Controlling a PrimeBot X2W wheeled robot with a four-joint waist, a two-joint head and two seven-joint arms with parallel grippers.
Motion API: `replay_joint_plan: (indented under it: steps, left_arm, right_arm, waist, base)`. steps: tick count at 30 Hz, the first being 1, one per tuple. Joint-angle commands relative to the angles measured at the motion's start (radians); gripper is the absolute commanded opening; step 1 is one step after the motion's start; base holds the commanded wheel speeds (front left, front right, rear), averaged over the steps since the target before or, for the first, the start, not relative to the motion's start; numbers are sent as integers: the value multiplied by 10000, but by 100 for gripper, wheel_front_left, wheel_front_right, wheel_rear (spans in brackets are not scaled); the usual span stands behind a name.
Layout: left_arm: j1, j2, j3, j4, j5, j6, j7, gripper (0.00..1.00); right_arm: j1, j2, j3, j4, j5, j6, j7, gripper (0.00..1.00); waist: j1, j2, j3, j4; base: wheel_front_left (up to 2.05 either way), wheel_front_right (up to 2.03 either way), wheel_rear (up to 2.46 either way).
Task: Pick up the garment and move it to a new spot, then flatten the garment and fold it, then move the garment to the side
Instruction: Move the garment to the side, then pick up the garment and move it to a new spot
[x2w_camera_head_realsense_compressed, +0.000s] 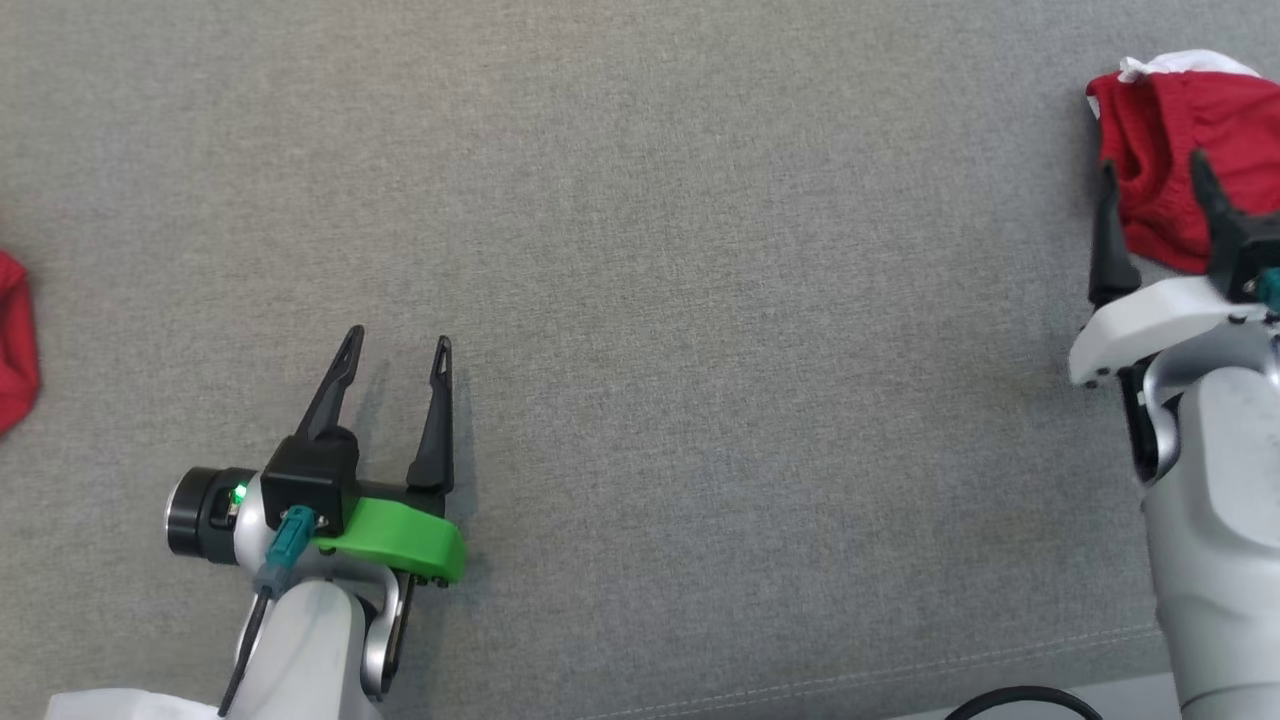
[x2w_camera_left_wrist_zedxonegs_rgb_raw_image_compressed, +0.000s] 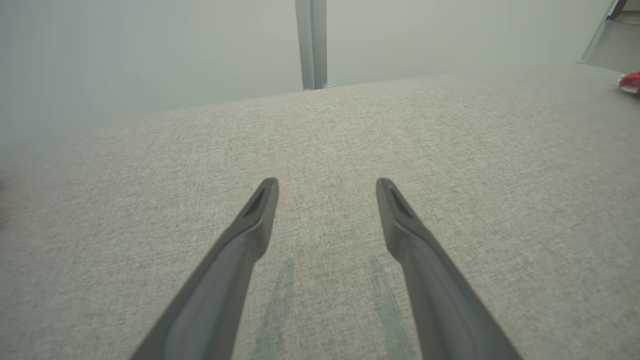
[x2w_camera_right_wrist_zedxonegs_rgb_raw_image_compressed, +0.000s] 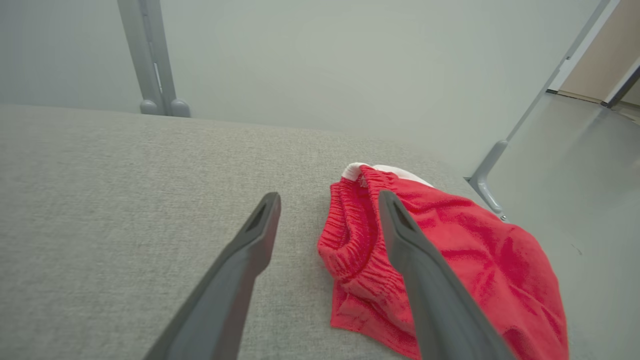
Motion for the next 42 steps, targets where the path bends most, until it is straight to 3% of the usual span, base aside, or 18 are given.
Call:
replay_joint_plan:
  steps: [1, 10, 31, 42]
  left_arm:
    - [179, -23, 127, 46, -77, 91, 8, 100]
    - [761, -94, 744, 477, -208, 235, 7, 100]
    - [2354, -109, 1263, 929, -670, 481, 7, 100]
    - [2409, -109, 1337, 833, -561, 439, 7, 100]
  right_arm:
    - [378, 62, 280, -175, 258, -16, 4, 100]
    - [1758, 654, 1659, -688, 1197, -16, 3, 100]
    - [4101, 1038, 1940, -1519, 2083, -16, 3, 100]
    - [4456, 1040, 2129, -1484, 2360, -16, 3, 100]
  waist:
    - [-1, 0, -548, 392]
    - [-1, 0, -1322, 896]
    - [-1, 0, -3333, 1047]
    - [-1, 0, -3342, 1335]
  base:
    - [0, 0, 0]
    - [0, 0, 0]
    - [0, 0, 0]
    - [0, 0, 0]
